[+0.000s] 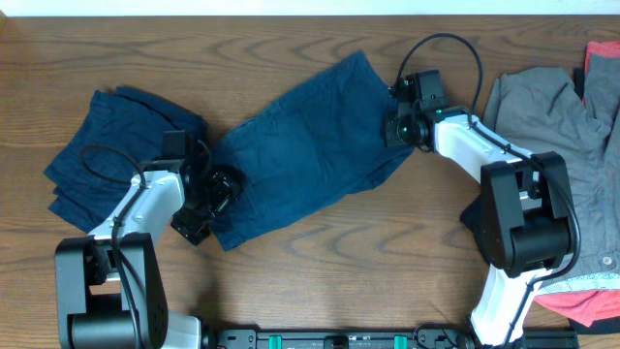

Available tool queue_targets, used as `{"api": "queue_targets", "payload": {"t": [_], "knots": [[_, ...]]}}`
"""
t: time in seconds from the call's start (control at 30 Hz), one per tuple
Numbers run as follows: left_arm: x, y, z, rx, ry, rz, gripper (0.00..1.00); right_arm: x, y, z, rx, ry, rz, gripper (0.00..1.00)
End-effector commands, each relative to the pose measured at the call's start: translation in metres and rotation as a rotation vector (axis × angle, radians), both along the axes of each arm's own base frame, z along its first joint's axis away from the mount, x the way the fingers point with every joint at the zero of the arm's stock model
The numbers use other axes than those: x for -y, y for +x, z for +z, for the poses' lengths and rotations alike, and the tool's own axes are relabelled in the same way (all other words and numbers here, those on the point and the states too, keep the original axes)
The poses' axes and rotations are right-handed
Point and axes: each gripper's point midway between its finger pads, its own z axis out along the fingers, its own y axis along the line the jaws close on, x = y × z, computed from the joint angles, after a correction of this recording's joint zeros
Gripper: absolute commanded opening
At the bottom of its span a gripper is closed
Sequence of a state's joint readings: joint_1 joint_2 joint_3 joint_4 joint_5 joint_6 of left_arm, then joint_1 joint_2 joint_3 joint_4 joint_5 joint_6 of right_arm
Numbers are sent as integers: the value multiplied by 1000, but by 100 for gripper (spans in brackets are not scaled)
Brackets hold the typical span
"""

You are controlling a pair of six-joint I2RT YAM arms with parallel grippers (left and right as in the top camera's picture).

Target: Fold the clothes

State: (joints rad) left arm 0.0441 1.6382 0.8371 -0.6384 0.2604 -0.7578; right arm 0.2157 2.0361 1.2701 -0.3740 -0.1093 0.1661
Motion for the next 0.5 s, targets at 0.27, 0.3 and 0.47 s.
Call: {"api": "queue_targets", "payload": {"t": [0.27, 0.3, 0.47], "knots": [[8, 11, -7, 49, -44, -33, 98, 116, -48, -29, -234, -287, -274, 38], [10, 14, -6, 62, -54, -34, 98, 119, -50, -29, -241, -286, -287, 38], [21, 31, -1, 136, -115, -51, 98, 117, -49, -25, -237, -269, -288, 47]]}}
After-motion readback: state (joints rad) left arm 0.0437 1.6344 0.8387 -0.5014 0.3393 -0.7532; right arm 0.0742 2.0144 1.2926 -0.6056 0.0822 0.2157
